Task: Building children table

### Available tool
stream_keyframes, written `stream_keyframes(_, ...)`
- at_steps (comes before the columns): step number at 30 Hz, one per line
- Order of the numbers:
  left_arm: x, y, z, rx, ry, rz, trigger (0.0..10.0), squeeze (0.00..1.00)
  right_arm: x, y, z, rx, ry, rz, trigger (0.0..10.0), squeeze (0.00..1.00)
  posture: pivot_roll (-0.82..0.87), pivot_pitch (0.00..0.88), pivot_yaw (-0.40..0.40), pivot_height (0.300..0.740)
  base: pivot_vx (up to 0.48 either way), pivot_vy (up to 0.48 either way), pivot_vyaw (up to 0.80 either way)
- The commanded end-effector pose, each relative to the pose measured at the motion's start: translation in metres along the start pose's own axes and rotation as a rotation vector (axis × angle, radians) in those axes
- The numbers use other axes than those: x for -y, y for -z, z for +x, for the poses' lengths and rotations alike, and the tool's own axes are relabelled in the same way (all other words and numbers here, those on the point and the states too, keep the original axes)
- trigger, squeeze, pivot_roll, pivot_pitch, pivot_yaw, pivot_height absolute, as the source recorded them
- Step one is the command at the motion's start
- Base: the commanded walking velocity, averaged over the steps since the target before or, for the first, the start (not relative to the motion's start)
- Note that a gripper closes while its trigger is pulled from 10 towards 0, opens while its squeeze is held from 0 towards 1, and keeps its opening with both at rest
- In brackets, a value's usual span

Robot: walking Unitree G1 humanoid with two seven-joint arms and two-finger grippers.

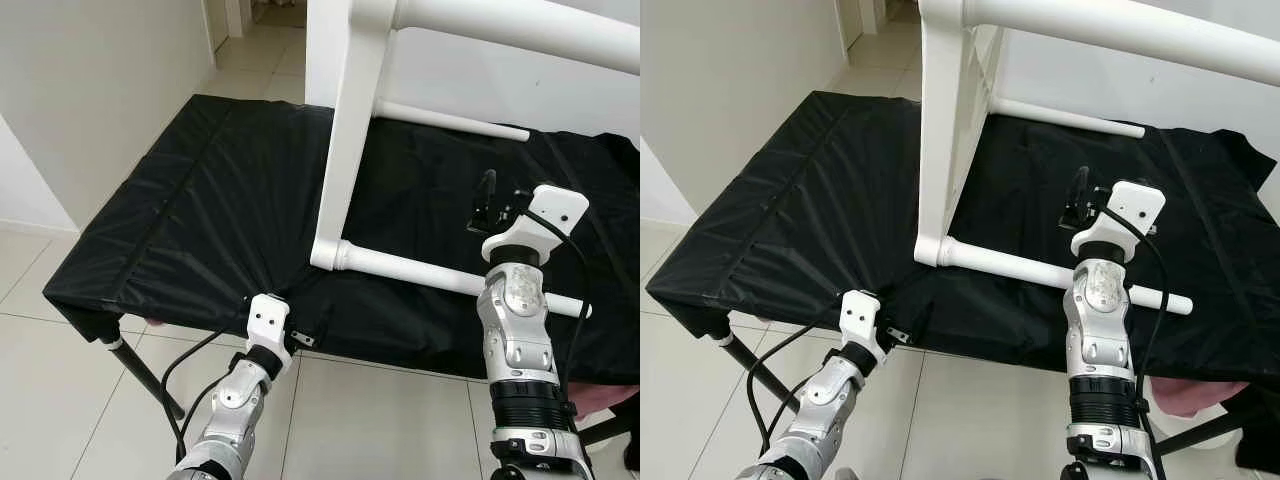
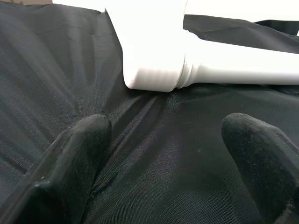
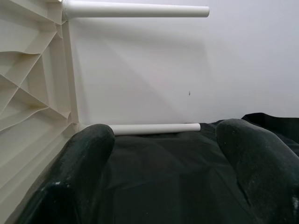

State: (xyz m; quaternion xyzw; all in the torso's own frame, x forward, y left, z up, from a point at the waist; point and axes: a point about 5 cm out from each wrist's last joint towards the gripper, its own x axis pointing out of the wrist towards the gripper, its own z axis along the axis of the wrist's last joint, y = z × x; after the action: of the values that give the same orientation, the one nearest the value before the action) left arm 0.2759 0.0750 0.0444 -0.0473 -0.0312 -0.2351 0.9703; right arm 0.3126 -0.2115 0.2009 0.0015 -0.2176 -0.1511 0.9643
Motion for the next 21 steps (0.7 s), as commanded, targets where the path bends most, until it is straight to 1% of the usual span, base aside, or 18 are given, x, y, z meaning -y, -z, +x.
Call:
stream_keyframes(1, 0.065, -0.155, 0.09, 0.361, 0.009, -0.022, 10.0, 0.0, -0.001, -0.001, 0.0, 0.003, -0.004, 0.001, 10.0, 0.0, -0.11, 0.158, 0.07, 0.74, 0.0, 0.0, 0.0)
stream_keyframes(2, 0.065, -0.155, 0.09, 0.361, 0.009, -0.022, 10.0, 0.0, -0.001, -0.001, 0.0, 0.003, -0.004, 0.001, 10.0, 0.0, -0.11, 0.158, 0.07, 0.74, 0.0, 0.0, 0.0)
stream_keyframes(3, 0.065, -0.157, 0.09, 0.37, 0.011, -0.02, 10.0, 0.0, -0.002, 0.0, 0.0, 0.003, -0.006, 0.003, 10.0, 0.0, -0.11, 0.0, 0.0, 0.74, 0.0, 0.0, 0.0)
stream_keyframes(5, 0.058, -0.171, 0.094, 0.426, 0.035, 0.015, 10.0, 0.0, -0.008, 0.0, 0.006, 0.018, -0.009, 0.02, 10.0, 0.0, -0.09, 0.0, 0.0, 0.74, 0.0, 0.0, 0.0)
stream_keyframes(6, 0.058, -0.171, 0.094, 0.426, 0.035, 0.015, 10.0, 0.0, -0.008, 0.0, 0.006, 0.018, -0.009, 0.02, 10.0, 0.0, -0.09, 0.0, 0.0, 0.74, 0.0, 0.0, 0.0)
stream_keyframes(7, 0.055, -0.176, 0.096, 0.448, 0.044, 0.03, 10.0, 0.0, -0.011, 0.0, 0.008, 0.025, -0.011, 0.027, 10.0, 0.0, -0.09, 0.0, 0.0, 0.74, 0.0, 0.0, 0.0)
stream_keyframes(21, 0.057, -0.177, 0.097, 0.451, 0.05, 0.032, 10.0, 0.0, -0.011, 0.0, 0.009, 0.027, -0.014, 0.029, 10.0, 0.0, -0.09, 0.0, 0.0, 0.74, 0.0, 0.0, 0.0)
